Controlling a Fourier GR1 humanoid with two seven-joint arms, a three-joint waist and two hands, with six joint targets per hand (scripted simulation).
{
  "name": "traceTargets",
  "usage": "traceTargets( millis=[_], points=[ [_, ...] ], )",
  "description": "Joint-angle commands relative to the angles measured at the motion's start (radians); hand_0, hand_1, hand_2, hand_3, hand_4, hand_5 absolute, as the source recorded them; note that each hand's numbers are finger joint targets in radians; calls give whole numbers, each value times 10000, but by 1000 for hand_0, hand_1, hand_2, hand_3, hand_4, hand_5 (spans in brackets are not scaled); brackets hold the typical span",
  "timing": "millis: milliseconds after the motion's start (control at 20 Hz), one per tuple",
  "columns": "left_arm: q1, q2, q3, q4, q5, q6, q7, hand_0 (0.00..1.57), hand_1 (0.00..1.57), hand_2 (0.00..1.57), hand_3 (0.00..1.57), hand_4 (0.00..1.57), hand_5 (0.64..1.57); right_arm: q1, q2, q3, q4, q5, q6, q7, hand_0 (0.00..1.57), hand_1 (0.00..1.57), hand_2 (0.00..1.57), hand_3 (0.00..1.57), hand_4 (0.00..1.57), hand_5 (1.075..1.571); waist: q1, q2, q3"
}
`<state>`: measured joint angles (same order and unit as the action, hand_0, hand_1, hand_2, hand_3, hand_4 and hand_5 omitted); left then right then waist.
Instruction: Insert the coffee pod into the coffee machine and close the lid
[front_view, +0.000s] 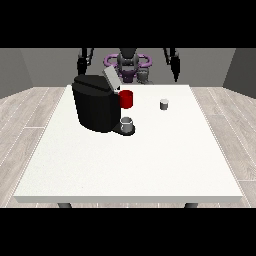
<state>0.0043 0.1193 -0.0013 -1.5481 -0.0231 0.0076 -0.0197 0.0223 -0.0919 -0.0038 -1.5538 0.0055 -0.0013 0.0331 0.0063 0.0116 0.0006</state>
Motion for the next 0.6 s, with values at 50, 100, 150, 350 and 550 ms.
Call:
traceTargets(
  millis=[50, 100, 150, 350, 550],
  points=[
    [209, -3, 111, -346, 401, -551, -144, 0, 0, 0, 0, 273, 1571, -99, -170, -503, 765, -306, 358, -487, 0, 0, 0, 0, 128, 1571, 174, -361, -5],
    [264, -282, 40, 405, 247, -435, -1209, 0, 0, 0, 0, 273, 1571, 90, 233, 182, 275, 200, 52, -450, 0, 0, 0, 0, 128, 1571, -55, -319, -8],
    [860, -336, -348, -407, 388, -749, -919, 0, 0, 0, 0, 273, 1571, 31, -354, -687, 766, -471, 560, -700, 0, 0, 0, 0, 128, 1571, 324, -534, -5],
    [876, -182, 126, -384, 1177, -1278, -1432, 0, 0, 0, 0, 282, 1571, 100, 580, -941, 83, -317, -975, -780, 0, 0, 0, 0, 109, 1571, -63, -971, -11],
    [1137, -132, -738, -320, -603, -814, -2247, 0, 0, 0, 0, 311, 1571, 5, 545, -1127, 412, -419, -909, -1442, 0, 0, 0, 0, 145, 1571, 11, -623, -5]
  ],
)
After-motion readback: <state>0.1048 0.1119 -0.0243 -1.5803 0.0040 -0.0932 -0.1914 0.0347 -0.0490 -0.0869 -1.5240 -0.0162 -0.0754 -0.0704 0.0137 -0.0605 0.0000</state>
